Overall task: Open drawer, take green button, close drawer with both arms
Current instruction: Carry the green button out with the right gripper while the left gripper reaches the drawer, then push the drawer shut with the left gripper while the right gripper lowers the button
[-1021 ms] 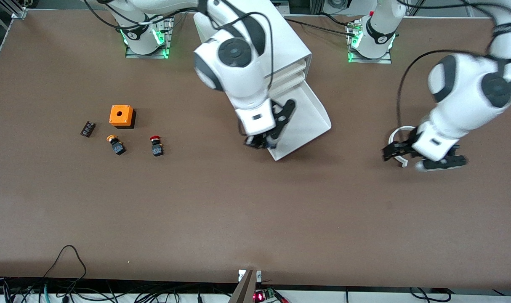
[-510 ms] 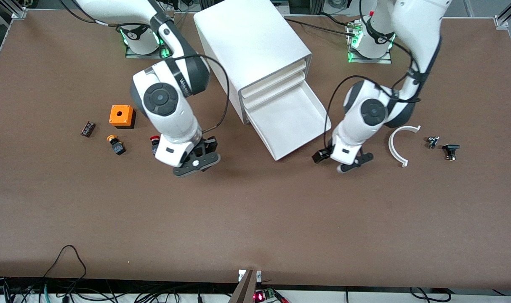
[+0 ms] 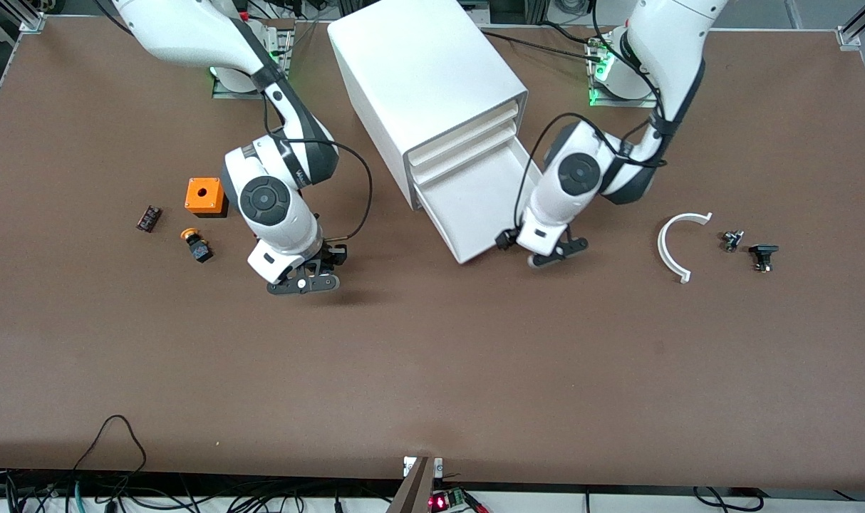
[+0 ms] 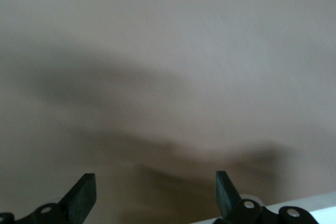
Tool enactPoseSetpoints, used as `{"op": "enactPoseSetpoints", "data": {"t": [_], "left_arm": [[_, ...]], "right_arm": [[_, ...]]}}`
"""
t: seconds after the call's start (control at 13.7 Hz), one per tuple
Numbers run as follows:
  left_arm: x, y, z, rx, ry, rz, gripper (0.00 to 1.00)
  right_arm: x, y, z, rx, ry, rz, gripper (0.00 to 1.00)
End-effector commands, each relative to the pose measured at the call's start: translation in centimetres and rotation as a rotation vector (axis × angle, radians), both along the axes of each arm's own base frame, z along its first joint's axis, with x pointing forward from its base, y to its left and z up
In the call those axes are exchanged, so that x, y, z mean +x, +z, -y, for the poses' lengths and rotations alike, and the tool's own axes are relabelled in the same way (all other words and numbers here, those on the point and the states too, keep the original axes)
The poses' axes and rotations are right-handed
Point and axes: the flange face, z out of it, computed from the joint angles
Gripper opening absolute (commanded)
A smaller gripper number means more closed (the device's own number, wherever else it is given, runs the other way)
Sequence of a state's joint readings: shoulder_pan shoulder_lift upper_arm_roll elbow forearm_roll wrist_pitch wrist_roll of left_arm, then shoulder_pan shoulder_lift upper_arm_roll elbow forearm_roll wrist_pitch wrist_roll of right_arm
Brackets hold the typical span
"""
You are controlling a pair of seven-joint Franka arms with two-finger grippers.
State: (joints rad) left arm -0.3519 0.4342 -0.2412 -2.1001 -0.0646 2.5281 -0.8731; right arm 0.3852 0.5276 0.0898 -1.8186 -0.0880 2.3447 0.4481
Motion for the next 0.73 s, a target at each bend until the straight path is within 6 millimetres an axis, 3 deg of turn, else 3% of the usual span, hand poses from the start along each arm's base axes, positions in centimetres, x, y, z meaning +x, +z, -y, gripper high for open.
{"op": "enactPoseSetpoints", "data": {"t": [0.0, 0.22, 0.29, 0.36, 0.51, 0.66], "left_arm": [[-4.4, 1.8, 2.1, 0.014, -0.076, -0.043, 1.0], [-6.8, 2.6, 4.1, 0.012, -0.129, -0.055, 1.0], [-8.2, 2.7, 4.9, 0.015, -0.16, -0.065, 1.0], [-10.0, 3.0, 6.6, 0.009, -0.204, -0.074, 1.0], [-11.6, 3.0, 7.8, 0.009, -0.24, -0.089, 1.0], [-11.1, 3.1, 7.5, 0.005, -0.235, -0.08, 1.0]], "right_arm": [[-3.1, -2.3, 1.2, 0.007, -0.017, 0.04, 0.28], [-4.0, -4.1, 3.6, -0.018, -0.053, 0.019, 0.31], [-4.0, -4.2, 4.1, -0.022, -0.109, 0.017, 0.53], [-4.0, -4.2, 4.0, -0.022, -0.187, 0.018, 1.0], [-3.0, -2.8, 3.4, -0.005, -0.263, 0.044, 1.0], [-1.7, 1.9, 3.1, -0.012, -0.275, 0.053, 1.0]]}}
